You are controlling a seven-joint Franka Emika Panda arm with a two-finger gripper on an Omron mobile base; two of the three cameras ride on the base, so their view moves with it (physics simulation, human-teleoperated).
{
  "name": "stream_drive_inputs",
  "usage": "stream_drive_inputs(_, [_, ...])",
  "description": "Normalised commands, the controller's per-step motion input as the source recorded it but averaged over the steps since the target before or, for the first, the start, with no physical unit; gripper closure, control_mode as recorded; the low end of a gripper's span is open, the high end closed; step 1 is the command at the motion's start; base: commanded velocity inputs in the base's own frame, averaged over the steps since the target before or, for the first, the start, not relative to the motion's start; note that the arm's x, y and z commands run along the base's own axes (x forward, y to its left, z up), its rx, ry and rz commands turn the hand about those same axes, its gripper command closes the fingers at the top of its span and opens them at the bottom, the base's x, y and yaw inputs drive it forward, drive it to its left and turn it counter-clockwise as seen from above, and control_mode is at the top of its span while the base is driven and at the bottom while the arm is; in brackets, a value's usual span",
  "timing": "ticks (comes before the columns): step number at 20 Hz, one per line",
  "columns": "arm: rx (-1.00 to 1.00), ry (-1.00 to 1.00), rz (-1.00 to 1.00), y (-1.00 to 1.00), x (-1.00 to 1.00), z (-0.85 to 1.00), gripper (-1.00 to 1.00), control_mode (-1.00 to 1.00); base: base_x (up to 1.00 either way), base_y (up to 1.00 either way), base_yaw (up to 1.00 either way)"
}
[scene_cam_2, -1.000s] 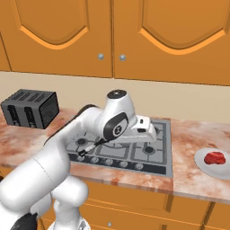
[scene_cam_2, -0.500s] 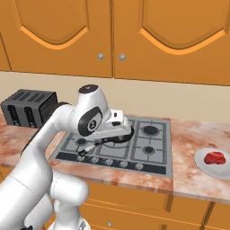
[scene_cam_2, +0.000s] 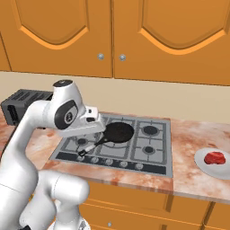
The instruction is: Place the steak on the plate and place the lemon on the same plate.
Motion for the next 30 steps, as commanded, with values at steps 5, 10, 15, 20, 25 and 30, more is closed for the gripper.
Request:
stream_drive_inputs(5, [0.13, 0.02, 0.0, 0.8, -0.17, 0.06, -1.0, -1.0, 0.0, 0.0, 0.0])
stream_drive_inputs(10, [0.15, 0.0, -0.02, 0.78, -0.17, 0.0, -1.0, -1.0, 0.0, 0.0, 0.0])
stream_drive_inputs(15, [0.16, 0.0, -0.06, 0.75, -0.12, 0.0, -1.0, -1.0, 0.0, 0.0, 0.0])
stream_drive_inputs(20, [0.11, 0.0, -0.08, 0.74, -0.12, 0.0, -1.0, -1.0, 0.0, 0.0, 0.0])
stream_drive_inputs(25, [0.1, 0.05, -0.04, 0.66, -0.07, 0.03, -1.0, -1.0, 0.0, 0.0, 0.0])
stream_drive_inputs(30, [0.02, 0.06, 0.0, 0.79, -0.07, 0.0, -1.0, -1.0, 0.0, 0.0, 0.0])
